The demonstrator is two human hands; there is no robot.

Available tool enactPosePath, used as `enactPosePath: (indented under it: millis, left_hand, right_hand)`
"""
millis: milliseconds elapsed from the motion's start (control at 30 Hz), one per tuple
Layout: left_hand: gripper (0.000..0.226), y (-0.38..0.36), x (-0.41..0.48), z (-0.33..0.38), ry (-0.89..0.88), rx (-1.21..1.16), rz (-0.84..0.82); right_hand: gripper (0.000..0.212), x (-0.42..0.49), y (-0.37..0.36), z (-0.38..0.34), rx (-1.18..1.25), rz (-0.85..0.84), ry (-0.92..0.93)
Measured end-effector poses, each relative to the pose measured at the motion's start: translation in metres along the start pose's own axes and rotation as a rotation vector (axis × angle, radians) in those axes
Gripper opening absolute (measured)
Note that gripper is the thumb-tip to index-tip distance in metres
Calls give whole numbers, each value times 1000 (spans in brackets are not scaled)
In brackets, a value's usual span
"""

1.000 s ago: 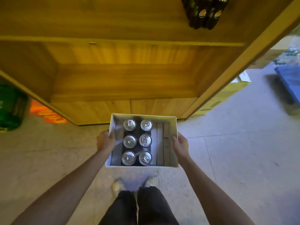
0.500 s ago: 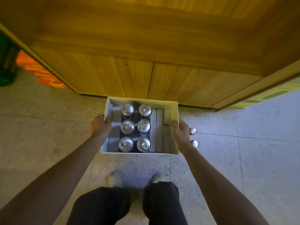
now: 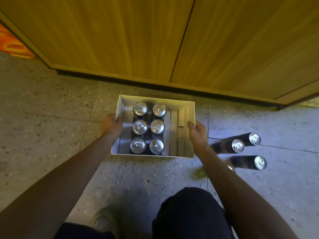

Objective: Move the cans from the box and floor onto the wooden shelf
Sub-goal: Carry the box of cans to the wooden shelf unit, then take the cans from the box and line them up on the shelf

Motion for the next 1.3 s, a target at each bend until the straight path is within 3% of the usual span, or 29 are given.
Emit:
enactPosePath:
  millis: [400,700,900,1000,1100,1167,1300]
  left_hand:
    - [44,-48,35,-9,22,-48,-1]
    - [30,-58,55,1,-50,-44,52]
    - [35,-58,43,0,-75,-114,-76]
    - [36,-45,30,10,-236,-157,-44]
    - [29,-17,12,32,-544,-221,119]
    - [36,-8,-1,45,-729,-203,156]
    - [58,-29,-17,51,-803,-109,-111]
  right_hand:
    - [17,42,-21,16,31,28,-26]
    - [18,61,-29,6,59,22,55]
    - [18,59,-25,4,-52,68,122]
    - [36,49,-18,-9,-141,160,289]
    - [52,26,-13,-32,-252,300,687]
    - [57,10,-17,-42,-251,275,839]
    - [56,-6,-47,-46,-245,38,844]
Point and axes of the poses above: each hand's wrist, its own x-axis towards the middle knuckle, its own y-axis out of the back of the hand, z = x × y, the point moved 6 cm from there along x, towards the middle knuckle, and after that the axes turned 11 degrees about z, right-handed, at the moved point
